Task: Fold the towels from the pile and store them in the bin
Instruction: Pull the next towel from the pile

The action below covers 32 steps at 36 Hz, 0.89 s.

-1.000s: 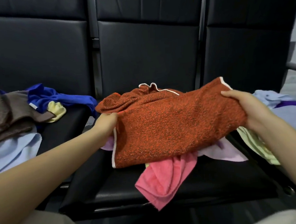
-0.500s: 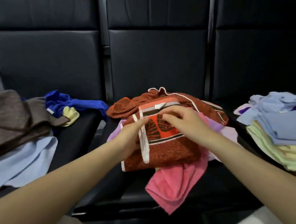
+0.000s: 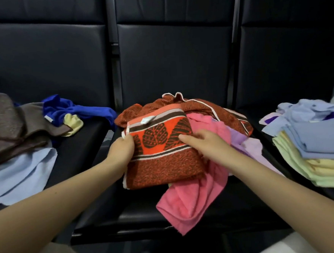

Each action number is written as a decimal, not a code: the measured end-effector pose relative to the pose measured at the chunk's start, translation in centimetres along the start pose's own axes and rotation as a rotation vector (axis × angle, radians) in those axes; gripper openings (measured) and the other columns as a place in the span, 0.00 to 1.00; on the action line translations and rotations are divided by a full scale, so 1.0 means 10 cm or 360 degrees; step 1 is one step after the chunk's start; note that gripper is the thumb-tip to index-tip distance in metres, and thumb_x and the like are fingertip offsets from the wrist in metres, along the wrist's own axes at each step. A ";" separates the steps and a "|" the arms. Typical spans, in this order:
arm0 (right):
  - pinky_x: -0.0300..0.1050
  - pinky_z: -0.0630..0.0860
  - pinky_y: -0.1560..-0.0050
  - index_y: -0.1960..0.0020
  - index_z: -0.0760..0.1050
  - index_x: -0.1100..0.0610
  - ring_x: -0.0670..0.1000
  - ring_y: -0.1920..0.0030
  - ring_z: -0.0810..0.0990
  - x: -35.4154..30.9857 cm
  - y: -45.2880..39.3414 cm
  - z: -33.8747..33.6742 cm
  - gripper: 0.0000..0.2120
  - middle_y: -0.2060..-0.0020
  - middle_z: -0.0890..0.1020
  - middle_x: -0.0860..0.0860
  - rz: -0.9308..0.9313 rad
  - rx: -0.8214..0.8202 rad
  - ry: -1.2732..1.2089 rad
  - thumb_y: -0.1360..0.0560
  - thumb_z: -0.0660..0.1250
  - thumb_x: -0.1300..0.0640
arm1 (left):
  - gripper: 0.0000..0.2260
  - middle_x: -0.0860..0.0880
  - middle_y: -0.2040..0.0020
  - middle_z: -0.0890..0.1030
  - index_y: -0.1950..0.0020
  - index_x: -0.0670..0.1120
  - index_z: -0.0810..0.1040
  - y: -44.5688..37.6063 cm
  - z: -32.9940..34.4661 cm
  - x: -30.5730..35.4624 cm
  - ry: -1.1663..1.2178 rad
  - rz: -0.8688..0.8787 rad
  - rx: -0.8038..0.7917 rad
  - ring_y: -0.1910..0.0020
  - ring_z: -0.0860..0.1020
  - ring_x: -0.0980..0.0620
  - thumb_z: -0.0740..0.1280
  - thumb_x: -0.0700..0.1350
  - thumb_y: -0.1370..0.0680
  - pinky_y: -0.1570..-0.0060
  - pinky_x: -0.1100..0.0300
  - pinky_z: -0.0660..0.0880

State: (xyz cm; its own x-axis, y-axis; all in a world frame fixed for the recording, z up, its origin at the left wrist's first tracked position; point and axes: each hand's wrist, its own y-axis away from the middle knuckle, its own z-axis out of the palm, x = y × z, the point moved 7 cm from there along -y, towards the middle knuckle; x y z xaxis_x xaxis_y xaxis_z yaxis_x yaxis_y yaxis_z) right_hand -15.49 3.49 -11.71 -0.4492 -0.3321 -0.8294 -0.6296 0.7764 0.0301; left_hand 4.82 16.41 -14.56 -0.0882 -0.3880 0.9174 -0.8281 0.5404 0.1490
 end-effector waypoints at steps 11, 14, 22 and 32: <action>0.49 0.78 0.42 0.37 0.77 0.54 0.50 0.47 0.83 0.00 0.04 0.21 0.27 0.46 0.84 0.49 -0.0004 -0.0029 -0.0366 0.31 0.76 0.43 | 0.20 0.41 0.46 0.83 0.40 0.41 0.78 0.24 0.09 -0.02 0.0313 -0.0242 -0.0344 0.48 0.81 0.41 0.73 0.49 0.29 0.42 0.47 0.77; 0.47 0.79 0.44 0.40 0.79 0.56 0.53 0.49 0.85 -0.02 0.11 0.27 0.19 0.49 0.86 0.53 0.0057 -0.0171 -0.0736 0.29 0.75 0.51 | 0.10 0.41 0.48 0.83 0.46 0.44 0.79 0.26 0.06 0.14 0.0420 -0.0102 -0.0316 0.50 0.82 0.43 0.71 0.44 0.26 0.43 0.49 0.77; 0.52 0.81 0.47 0.48 0.81 0.57 0.56 0.56 0.85 -0.23 0.28 -0.21 0.08 0.55 0.86 0.57 0.0133 -0.0252 -0.1539 0.27 0.70 0.57 | 0.04 0.51 0.58 0.83 0.51 0.49 0.76 0.65 0.17 0.94 0.0695 0.0585 -0.0387 0.60 0.82 0.55 0.63 0.42 0.21 0.58 0.60 0.77; 0.37 0.78 0.71 0.59 0.82 0.60 0.49 0.68 0.84 0.41 0.50 -1.27 0.11 0.66 0.85 0.55 0.0178 0.0015 -0.1397 0.22 0.64 0.63 | 0.09 0.47 0.54 0.85 0.43 0.44 0.76 1.09 1.29 1.32 0.0811 0.0642 -0.0812 0.56 0.84 0.54 0.67 0.40 0.22 0.58 0.62 0.79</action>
State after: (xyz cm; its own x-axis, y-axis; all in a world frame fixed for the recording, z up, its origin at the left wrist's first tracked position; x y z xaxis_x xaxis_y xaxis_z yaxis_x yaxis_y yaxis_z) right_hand -28.53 -0.73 -7.89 0.1430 0.2740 -0.9510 -0.6039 0.7855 0.1355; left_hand -12.51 7.56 -5.53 0.0388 0.2280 0.9729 -0.4227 0.8860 -0.1908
